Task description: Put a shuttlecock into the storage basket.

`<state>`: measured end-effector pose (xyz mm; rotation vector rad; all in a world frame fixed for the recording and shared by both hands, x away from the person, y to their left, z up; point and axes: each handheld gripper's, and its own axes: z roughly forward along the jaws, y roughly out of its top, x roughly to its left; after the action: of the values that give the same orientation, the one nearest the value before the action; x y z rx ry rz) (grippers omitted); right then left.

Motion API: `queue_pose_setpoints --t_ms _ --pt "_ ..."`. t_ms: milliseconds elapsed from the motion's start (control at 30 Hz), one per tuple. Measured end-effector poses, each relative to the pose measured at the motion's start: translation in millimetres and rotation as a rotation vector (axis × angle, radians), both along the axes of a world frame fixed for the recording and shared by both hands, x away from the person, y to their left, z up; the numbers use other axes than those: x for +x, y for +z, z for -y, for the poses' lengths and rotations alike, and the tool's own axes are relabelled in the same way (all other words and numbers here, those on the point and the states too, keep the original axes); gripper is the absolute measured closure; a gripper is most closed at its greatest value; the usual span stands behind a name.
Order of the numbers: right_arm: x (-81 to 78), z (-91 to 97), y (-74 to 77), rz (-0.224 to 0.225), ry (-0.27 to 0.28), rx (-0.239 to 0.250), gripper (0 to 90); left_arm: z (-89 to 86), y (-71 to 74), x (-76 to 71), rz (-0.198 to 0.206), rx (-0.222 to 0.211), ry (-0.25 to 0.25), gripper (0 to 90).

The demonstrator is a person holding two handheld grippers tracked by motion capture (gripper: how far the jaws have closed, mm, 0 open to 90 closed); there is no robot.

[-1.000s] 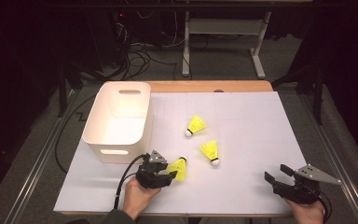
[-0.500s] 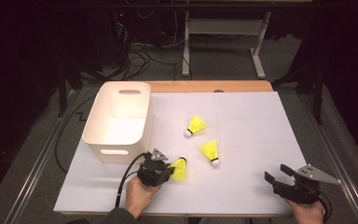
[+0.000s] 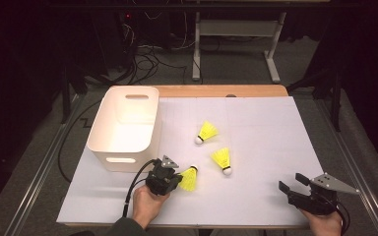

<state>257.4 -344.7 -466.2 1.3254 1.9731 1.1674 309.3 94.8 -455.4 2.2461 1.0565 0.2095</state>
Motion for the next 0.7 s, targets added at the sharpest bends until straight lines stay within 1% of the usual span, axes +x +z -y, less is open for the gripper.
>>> queue_pose_setpoints --t_ms 67,100,167,333,633,700 --pt "-0.1 0.1 0.0 0.000 -0.002 0.003 28.7 0.1 1.6 0.3 -0.006 -0.003 0.004 88.9" --pt "-0.1 0.3 0.0 0.001 -0.001 0.004 28.7 0.0 3.0 0.5 0.001 0.000 0.007 88.8" --pt "0.0 0.1 -0.1 -0.001 -0.001 0.004 28.7 0.5 5.6 0.3 -0.003 -0.007 0.011 88.9" --pt "0.2 -0.7 -0.3 -0.004 0.003 -0.002 28.7 0.9 10.9 1.9 -0.003 -0.004 0.018 88.9" --pt "0.5 -1.3 -0.5 -0.006 0.008 -0.004 28.7 0.8 15.6 4.3 -0.005 0.006 0.033 88.9" --pt "0.6 -1.4 -0.5 -0.005 0.009 -0.004 28.6 1.5 16.1 5.5 -0.001 0.016 0.038 88.9"
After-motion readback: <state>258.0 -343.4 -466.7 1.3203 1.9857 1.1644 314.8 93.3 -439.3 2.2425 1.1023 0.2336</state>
